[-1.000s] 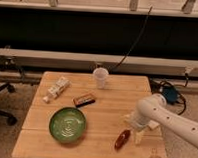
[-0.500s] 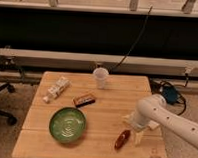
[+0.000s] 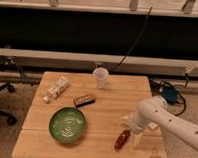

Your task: Place the pepper on the white sponge

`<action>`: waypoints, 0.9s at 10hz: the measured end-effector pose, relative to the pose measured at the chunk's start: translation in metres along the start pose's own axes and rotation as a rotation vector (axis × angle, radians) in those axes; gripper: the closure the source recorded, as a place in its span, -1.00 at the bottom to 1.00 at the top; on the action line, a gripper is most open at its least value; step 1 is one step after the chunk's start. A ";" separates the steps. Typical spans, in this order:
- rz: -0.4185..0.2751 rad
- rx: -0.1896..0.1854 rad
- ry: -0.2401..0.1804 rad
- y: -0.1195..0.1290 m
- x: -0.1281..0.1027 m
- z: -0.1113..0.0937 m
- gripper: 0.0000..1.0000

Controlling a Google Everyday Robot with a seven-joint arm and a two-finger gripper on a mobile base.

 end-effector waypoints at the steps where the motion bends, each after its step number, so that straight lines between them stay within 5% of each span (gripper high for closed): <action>1: -0.016 -0.003 0.000 0.001 -0.004 0.003 -0.60; 5: -0.070 -0.014 0.023 0.005 -0.015 0.010 -0.59; 9: -0.087 -0.032 0.033 0.007 -0.020 0.015 0.11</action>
